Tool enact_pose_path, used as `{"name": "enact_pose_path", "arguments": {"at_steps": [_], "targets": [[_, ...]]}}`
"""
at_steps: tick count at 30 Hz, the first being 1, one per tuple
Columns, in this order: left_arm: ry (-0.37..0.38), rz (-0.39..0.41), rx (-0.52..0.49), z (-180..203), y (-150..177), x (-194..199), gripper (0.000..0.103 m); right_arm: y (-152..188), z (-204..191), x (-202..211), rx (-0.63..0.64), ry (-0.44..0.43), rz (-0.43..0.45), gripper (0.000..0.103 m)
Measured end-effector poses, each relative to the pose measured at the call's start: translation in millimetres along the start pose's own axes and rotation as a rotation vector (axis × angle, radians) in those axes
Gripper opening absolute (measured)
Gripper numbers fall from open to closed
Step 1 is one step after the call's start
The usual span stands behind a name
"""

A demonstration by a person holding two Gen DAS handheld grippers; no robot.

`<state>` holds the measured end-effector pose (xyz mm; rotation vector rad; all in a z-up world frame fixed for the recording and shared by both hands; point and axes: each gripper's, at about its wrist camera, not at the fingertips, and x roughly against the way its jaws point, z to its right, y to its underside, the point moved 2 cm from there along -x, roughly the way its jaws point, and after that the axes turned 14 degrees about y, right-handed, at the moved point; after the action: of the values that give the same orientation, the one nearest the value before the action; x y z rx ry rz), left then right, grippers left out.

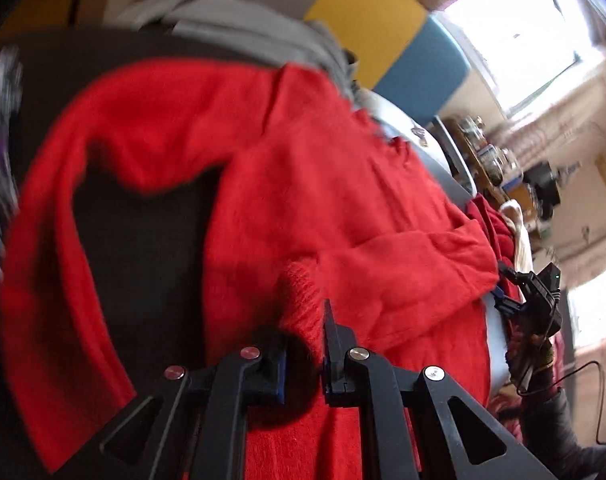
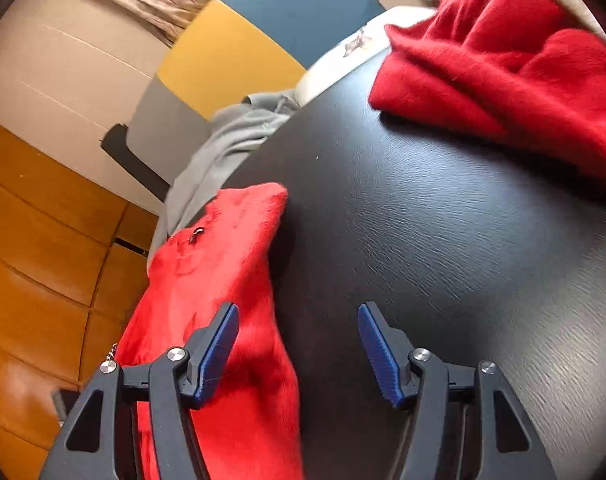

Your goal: Fold clothes

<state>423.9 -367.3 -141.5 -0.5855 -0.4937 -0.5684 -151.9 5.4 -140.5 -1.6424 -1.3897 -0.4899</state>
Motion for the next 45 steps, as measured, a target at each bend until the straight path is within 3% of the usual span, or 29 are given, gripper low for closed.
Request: {"name": "enact_pose_path", "arguments": {"at_steps": [6,7,8,9,10,13,18,21,22,23,25,27,29,31,32,33,37,40,45], "targets": [[0.028,0.048,0.05,-8.9,8.6,-8.1,0.013,-33.2,-13.1,-38.2,-0.012,-0.04,-0.041,0.063],[0.018,0.053,0.04,-7.3,9.2,-8.0,0.013,-35.5,-19.4,-43.6,0.012,-0.034,-0.048,0.058],[0.005,0.052,0.009,-1.2,8.7,-7.3,0.013,-37.8,-25.8,-49.0,0.036,-0.027,-0.054,0.039],[-0.009,0.051,-0.025,5.8,8.1,-6.6,0.013,-40.1,-35.4,-51.7,0.082,-0.011,-0.053,0.029],[-0.023,0.049,-0.06,12.9,7.4,-5.9,0.013,-41.9,-49.5,-48.9,0.156,0.016,-0.034,0.02],[0.017,0.082,-0.135,40.5,-2.1,-1.1,0.013,-48.9,-81.2,-24.2,0.351,0.133,0.112,0.015],[0.066,0.162,-0.215,78.1,-30.8,9.3,0.013,-68.1,-68.5,-15.5,0.392,0.392,0.202,0.008],[0.07,0.174,-0.252,97.1,-47.4,10.5,0.013,-67.0,-51.1,4.1,0.297,0.318,0.215,0.014],[0.081,0.181,-0.259,104.5,-53.5,11.9,0.013,-57.9,-49.3,17.4,0.296,0.258,0.223,0.023],[0.088,0.189,-0.267,111.1,-59.6,13.9,0.013,-48.0,-48.1,28.2,0.299,0.198,0.22,0.025],[0.113,0.206,-0.285,127.6,-74.8,20.9,0.013,-29.6,-52.4,34.6,0.305,0.089,0.16,0.027],[0.154,0.231,-0.302,150.1,-90.6,28.6,0.013,3.4,-53.4,41.8,0.295,-0.05,0.071,0.038],[0.197,0.257,-0.319,173.2,-106.5,36.4,0.013,35.9,-56.7,43.6,0.266,-0.188,-0.008,0.068],[0.22,0.278,-0.351,202.0,-118.5,41.0,0.013,68.2,-64.2,34.8,0.204,-0.35,-0.11,0.088],[0.23,0.29,-0.374,220.1,-125.8,42.5,0.013,79.6,-69.0,29.7,0.2,-0.374,-0.137,0.095],[0.24,0.297,-0.386,234.7,-132.5,42.9,0.013,90.1,-75.4,25.5,0.213,-0.377,-0.142,0.096],[0.276,0.321,-0.416,286.2,-157.0,43.7,0.013,110.0,-103.2,8.7,0.277,-0.352,-0.058,0.096],[0.289,0.348,-0.42,306.8,-169.9,46.8,0.013,93.7,-95.9,-5.6,0.115,-0.399,-0.002,0.096],[0.291,0.414,-0.394,312.4,-190.3,57.2,0.013,69.7,-77.3,-22.9,-0.055,-0.378,0.098,0.1]]}}
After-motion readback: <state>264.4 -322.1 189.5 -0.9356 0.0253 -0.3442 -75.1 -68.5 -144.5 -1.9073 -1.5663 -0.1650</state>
